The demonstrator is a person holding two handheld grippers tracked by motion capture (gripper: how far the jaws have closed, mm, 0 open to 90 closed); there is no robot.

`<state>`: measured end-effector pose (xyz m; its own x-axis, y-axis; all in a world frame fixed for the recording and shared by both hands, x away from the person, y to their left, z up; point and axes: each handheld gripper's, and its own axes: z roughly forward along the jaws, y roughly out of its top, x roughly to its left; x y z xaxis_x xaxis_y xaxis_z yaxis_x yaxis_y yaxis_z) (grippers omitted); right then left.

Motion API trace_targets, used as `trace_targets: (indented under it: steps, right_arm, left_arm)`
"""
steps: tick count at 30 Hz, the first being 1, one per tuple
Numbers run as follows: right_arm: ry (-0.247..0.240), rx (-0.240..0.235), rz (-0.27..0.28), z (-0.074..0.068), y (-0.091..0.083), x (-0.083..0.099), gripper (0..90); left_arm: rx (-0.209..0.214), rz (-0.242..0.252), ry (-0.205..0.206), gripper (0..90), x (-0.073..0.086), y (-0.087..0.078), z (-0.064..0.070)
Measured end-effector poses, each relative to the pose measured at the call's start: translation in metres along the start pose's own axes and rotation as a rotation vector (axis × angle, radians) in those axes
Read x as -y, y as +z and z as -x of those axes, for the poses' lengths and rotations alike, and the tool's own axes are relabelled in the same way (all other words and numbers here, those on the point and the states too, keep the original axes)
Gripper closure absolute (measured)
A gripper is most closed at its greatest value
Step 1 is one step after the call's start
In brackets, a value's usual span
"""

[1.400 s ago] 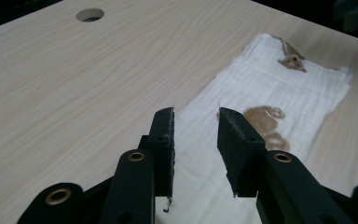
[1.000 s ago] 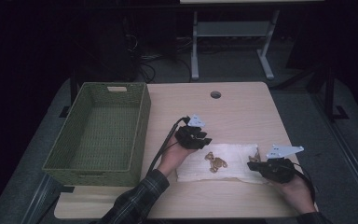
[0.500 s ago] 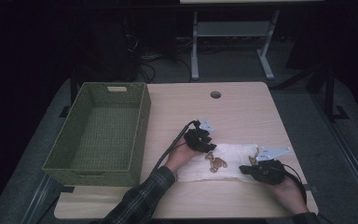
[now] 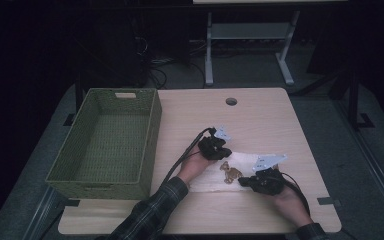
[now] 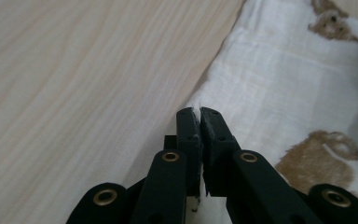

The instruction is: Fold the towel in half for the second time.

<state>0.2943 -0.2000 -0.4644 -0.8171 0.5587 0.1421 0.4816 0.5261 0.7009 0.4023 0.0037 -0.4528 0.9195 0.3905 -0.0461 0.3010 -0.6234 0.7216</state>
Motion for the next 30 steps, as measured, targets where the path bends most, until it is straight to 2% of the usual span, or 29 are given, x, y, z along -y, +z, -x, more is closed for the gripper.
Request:
trace_targets:
  steps: [7,9,10,12,16,19,23,25,27,30]
  right_arm:
    - [0.031,0.029,-0.009,0.007,0.009,-0.002,90.0]
    - [0.038,0.04,-0.006,0.008,0.01,-0.004,90.0]
    - [0.052,0.045,-0.011,0.008,0.011,-0.005,90.0]
    - [0.042,0.078,-0.016,0.009,0.013,-0.009,90.0]
    - [0.04,0.116,-0.02,0.009,0.02,-0.016,90.0]
    - [0.046,0.124,-0.009,0.009,0.022,-0.018,90.0]
    - [0.035,0.142,-0.015,0.009,0.015,-0.016,90.0]
    - [0.04,0.147,-0.012,0.008,0.01,-0.014,90.0]
    - [0.042,0.153,-0.01,0.006,0.001,-0.011,90.0]
    - [0.044,0.165,-0.009,0.003,-0.011,-0.002,90.0]
  left_arm:
    - [0.0,0.034,0.063,86.2,-0.008,-0.022,0.01]
    - [0.004,0.044,0.062,86.2,-0.01,-0.028,0.014]
    - [0.002,0.046,0.075,86.2,-0.011,-0.033,0.017]
    - [-0.001,0.049,0.095,86.1,-0.012,-0.038,0.02]
    - [0.026,0.062,0.114,86.1,-0.01,-0.043,0.029]
    - [0.038,0.044,0.127,86.2,-0.005,-0.041,0.037]
    - [0.044,0.018,0.136,86.2,0.003,-0.038,0.047]
    - [0.043,0.021,0.136,86.2,0.005,-0.037,0.051]
    - [0.04,0.007,0.156,86.2,0.006,-0.036,0.053]
    - [0.047,0.007,0.156,86.2,0.006,-0.036,0.057]
